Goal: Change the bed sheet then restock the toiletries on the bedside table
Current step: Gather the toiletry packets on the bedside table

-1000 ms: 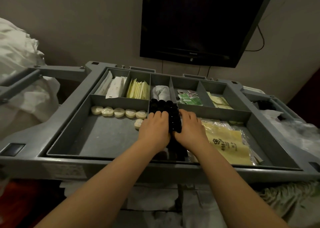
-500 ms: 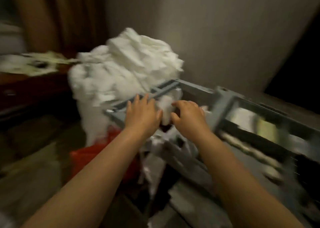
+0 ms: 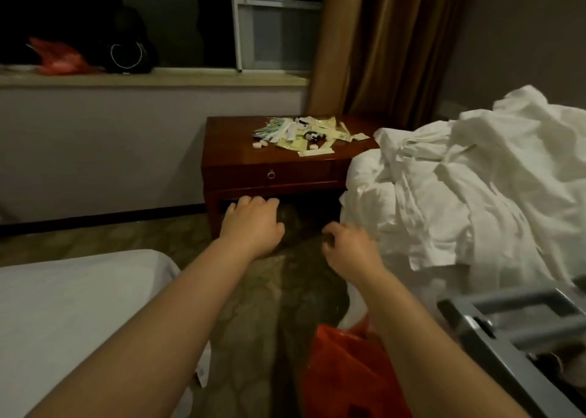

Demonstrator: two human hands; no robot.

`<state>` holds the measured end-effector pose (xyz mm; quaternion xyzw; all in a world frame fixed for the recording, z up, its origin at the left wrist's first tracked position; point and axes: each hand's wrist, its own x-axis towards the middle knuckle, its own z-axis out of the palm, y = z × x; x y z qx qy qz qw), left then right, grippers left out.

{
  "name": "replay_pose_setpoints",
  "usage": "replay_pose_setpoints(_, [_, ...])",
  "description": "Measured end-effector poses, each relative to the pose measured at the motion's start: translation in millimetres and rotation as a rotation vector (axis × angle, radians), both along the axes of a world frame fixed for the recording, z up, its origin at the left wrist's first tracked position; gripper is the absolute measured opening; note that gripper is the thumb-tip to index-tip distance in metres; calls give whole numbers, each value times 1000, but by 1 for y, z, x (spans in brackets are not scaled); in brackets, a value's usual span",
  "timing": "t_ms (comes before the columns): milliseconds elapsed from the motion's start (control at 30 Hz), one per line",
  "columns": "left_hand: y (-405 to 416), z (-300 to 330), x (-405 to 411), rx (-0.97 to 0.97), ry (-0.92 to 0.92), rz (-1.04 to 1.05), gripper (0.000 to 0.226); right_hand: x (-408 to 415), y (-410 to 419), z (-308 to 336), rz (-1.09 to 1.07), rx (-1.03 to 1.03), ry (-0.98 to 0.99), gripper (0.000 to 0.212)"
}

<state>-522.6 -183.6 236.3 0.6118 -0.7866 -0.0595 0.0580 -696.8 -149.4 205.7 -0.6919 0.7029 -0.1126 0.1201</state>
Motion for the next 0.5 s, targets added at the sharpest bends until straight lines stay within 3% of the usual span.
replay_pose_setpoints(167, [-94,3,-16,-2,32,61,52,-16,-87,-25,70,149,39,38])
replay_pose_setpoints(500, [-247,-61,2,209,10,210,51,10,-315,12,207,-18,39,37])
